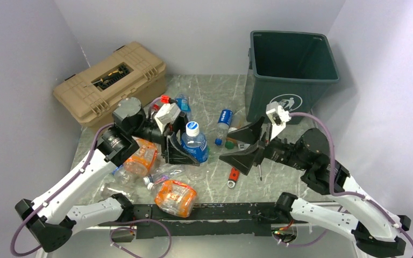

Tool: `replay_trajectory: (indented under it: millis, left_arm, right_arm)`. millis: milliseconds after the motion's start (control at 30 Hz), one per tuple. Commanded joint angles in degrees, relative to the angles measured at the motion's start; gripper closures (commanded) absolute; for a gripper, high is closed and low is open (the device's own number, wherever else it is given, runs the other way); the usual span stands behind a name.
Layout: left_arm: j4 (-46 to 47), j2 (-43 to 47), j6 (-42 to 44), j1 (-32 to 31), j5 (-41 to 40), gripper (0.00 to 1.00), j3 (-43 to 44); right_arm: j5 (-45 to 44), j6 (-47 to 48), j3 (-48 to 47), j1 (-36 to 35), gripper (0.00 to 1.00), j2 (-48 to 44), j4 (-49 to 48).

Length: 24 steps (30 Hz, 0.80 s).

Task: Put the plastic bottles in the bin
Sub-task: Pick up the plastic bottle at the center of the board.

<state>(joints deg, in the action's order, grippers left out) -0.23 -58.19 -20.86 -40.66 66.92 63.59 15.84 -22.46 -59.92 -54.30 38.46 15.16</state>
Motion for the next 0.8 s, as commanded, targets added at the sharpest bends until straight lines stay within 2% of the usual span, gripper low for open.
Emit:
replay_trajectory:
  millis: [0, 200, 333, 500, 767]
  left_arm:
    - [-9.04, -0.85, 7.97, 0.25, 5.01, 0.72, 2.78]
    - [-9.33, -2.65, 8.79, 0.26, 5.83, 0.72, 1.72]
    - [-11.41, -2.9, 10.61, 0.24, 4.56, 0.72, 1.49]
    - [-10.79, -2.54, 10.61, 0.24, 4.01, 0.72, -0.13]
    - [-9.33, -2.01, 10.55, 0.24, 3.58, 0.73, -2.4]
  right_arm:
    - [-0.53, 0.81, -0.49, -0.01, 0.01, 0.61, -3.08]
    - [-0.53, 0.81, -0.24, -0.01, 0.01, 2.44, -14.63]
    - [-0.53, 0.81, -3.41, -0.01, 0.01, 6.05, -14.91]
    - [-0.53, 0.81, -6.23, -0.01, 0.01, 9.47, -13.54]
    - [-0.53, 0.81, -8.06, 0.03, 0.01, 13.59, -16.55]
